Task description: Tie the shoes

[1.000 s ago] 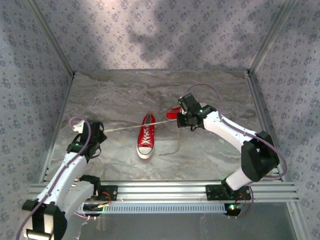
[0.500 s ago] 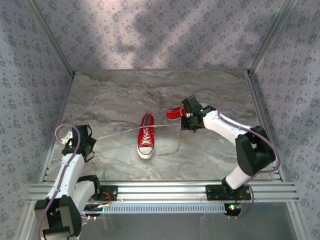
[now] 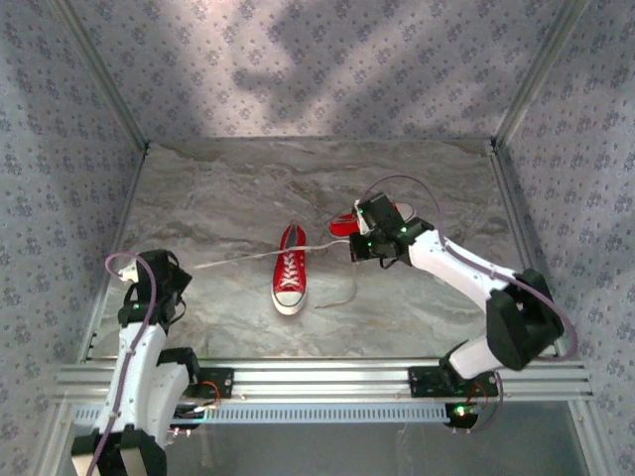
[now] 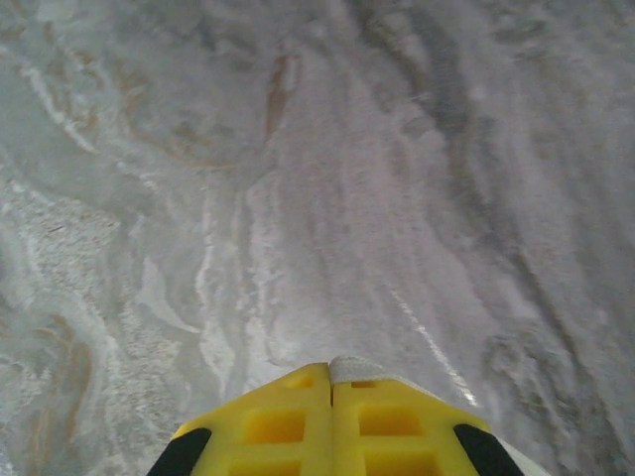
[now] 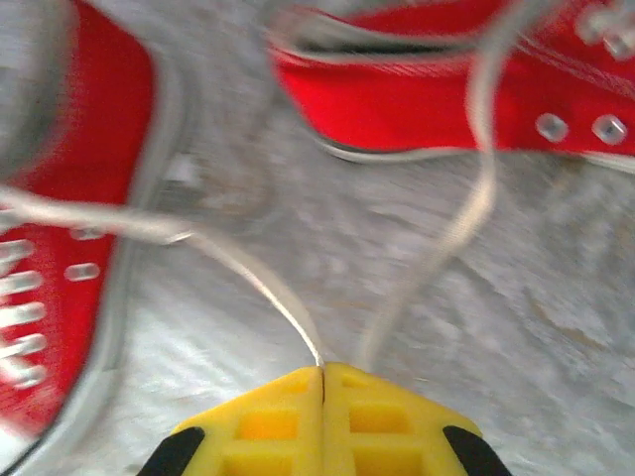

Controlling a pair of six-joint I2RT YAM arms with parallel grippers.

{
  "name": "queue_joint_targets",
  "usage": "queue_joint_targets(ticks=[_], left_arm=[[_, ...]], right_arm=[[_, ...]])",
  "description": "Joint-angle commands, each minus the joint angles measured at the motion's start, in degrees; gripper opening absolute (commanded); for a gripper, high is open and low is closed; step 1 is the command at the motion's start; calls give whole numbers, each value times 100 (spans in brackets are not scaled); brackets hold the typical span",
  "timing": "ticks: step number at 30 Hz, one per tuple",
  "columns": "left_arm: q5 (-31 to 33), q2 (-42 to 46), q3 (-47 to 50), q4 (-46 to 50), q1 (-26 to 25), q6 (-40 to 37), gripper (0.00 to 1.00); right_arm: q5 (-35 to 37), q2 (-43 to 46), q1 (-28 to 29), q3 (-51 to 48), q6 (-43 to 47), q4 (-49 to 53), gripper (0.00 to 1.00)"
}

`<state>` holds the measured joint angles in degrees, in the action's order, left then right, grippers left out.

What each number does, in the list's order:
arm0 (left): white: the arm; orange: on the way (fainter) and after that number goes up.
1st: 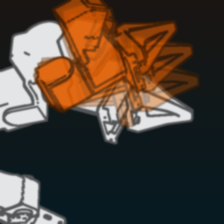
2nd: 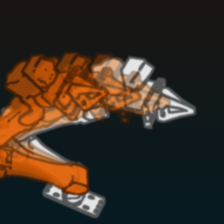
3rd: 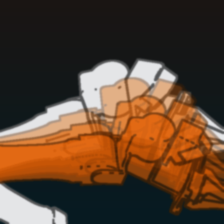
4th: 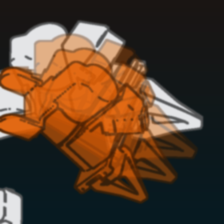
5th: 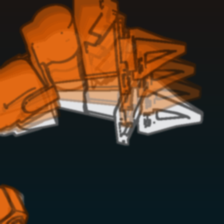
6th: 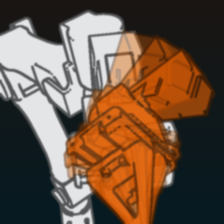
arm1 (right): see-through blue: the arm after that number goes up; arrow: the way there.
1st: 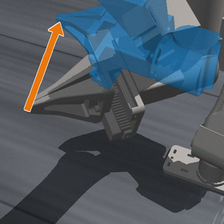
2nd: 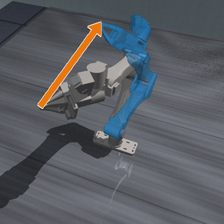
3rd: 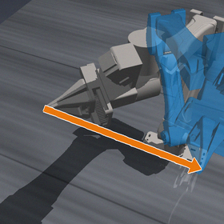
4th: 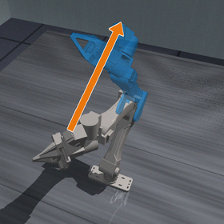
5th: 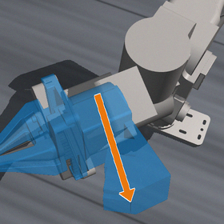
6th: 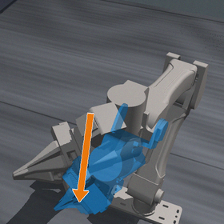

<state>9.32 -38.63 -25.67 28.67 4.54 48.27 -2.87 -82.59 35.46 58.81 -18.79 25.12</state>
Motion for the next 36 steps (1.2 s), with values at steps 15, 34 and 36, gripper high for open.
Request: queue_joint_targets(ticks=[15, 34, 36], left_arm=[[-1735, -310, 64, -2733, -1816, -2187, 80], [-1655, -3365, -1367, -3449, -3944, -4037, 75], [-1635, -3602, -1487, -3461, -3946, -4096, 73]], right_arm=[[-1157, 289, 331, 1127, 387, -508, 0], [-1578, 166, 269, 1361, 147, -537, 0], [-1549, 205, 259, 1353, 164, -489, 0]])
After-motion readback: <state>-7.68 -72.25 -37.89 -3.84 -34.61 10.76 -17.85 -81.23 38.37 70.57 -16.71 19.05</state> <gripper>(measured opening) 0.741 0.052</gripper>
